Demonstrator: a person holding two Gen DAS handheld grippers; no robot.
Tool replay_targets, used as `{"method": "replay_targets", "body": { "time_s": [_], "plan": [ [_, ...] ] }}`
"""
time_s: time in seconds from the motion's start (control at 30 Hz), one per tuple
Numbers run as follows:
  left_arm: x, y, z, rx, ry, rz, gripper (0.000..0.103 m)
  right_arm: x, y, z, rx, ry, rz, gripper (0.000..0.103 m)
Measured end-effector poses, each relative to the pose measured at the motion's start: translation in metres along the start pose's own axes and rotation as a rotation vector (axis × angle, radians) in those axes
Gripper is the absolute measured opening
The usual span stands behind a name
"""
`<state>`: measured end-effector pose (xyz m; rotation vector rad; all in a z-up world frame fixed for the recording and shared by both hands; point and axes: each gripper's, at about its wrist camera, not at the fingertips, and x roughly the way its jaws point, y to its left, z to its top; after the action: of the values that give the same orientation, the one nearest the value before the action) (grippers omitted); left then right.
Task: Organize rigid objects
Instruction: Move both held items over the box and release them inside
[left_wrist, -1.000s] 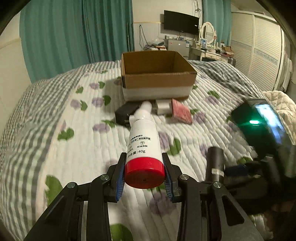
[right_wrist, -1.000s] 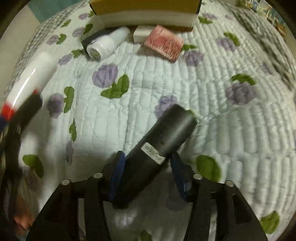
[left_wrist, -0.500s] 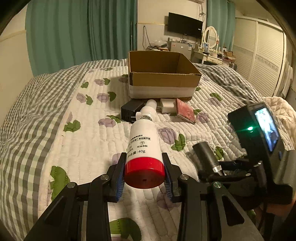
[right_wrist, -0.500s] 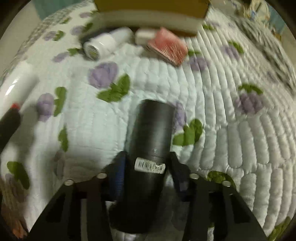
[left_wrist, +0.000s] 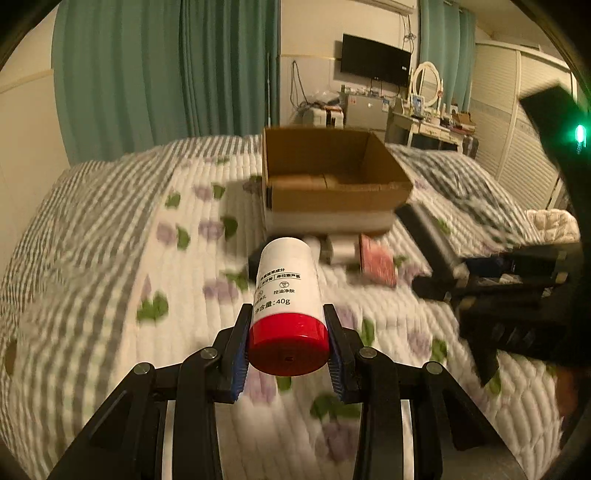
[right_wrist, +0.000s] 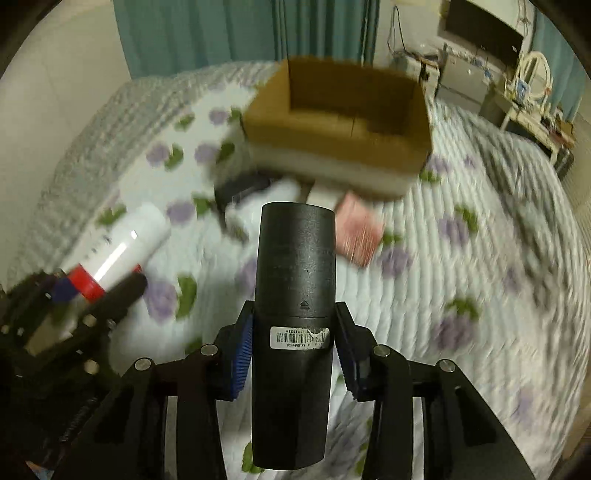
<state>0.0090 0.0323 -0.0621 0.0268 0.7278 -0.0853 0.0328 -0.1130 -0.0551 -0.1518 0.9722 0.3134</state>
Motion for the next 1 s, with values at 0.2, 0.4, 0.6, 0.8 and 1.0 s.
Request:
{"method": "replay_targets", "body": {
  "time_s": [0.2,0.4,0.6,0.8,1.0],
  "plan": [
    [0.012,-0.009,0.058,0.0,-0.052,0.013,0.036,-0.025,-0.018,0.059,-0.03,-0.095,-0.02,0.04],
    [0.037,-0.018,0.115,-0.017,-0.079,0.01,0.036,-0.023,-0.053,0.128,-0.043,-0.168,-0.045,0.04],
    [0.073,-0.029,0.163,0.036,-0.103,0.067,0.036,0.009,-0.084,0.166,-0.03,-0.172,-0.049,0.04],
    [0.127,-0.033,0.189,0.03,-0.089,0.084,0.036,0.049,-0.109,0.192,-0.004,-0.153,-0.043,0.04],
    [0.185,-0.031,0.183,0.02,-0.009,0.093,0.036,0.089,-0.124,0.201,0.012,-0.121,-0.033,0.04]
  ]
}}
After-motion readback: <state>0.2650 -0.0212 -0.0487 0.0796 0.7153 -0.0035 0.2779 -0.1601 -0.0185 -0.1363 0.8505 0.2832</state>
